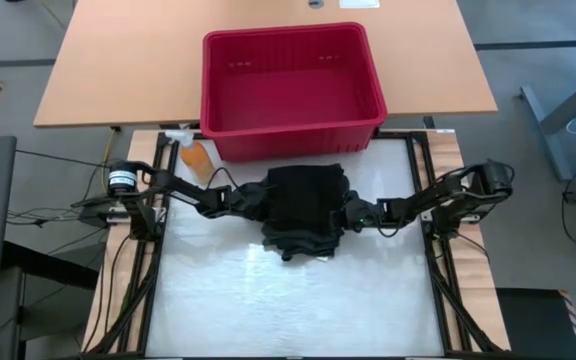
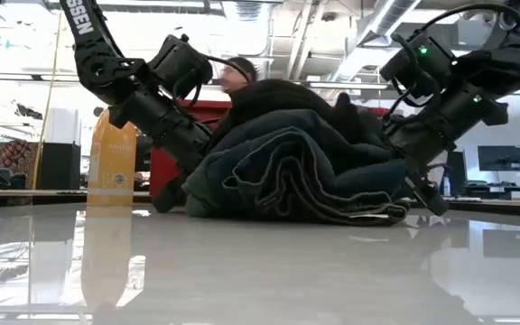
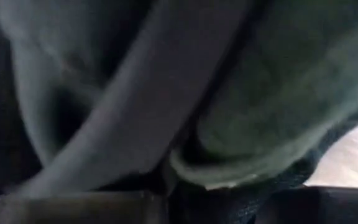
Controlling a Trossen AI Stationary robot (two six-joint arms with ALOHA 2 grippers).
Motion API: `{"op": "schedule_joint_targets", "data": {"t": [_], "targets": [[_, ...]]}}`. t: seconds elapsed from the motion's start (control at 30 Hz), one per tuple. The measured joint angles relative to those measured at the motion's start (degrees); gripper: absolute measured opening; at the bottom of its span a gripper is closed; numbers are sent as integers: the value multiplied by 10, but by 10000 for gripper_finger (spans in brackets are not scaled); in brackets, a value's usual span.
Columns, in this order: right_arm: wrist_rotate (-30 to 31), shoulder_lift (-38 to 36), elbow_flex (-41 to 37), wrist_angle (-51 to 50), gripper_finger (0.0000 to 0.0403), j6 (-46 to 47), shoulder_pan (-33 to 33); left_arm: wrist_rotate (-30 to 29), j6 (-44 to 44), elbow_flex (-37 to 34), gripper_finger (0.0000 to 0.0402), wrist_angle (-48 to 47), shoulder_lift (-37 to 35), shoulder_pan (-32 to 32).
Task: Fold Laundry from Bin
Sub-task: Put the stacked clothes into the red bin
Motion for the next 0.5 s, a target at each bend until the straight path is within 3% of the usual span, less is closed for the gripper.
{"op": "schedule_joint_targets", "data": {"t": [0.1, 0.5], "targets": [[-1, -12, 8, -5, 117, -25, 5, 23, 15, 2, 80, 30, 1, 0], [75, -147, 12, -100, 117, -66, 62, 61, 51, 10, 76, 47, -52, -11]]}}
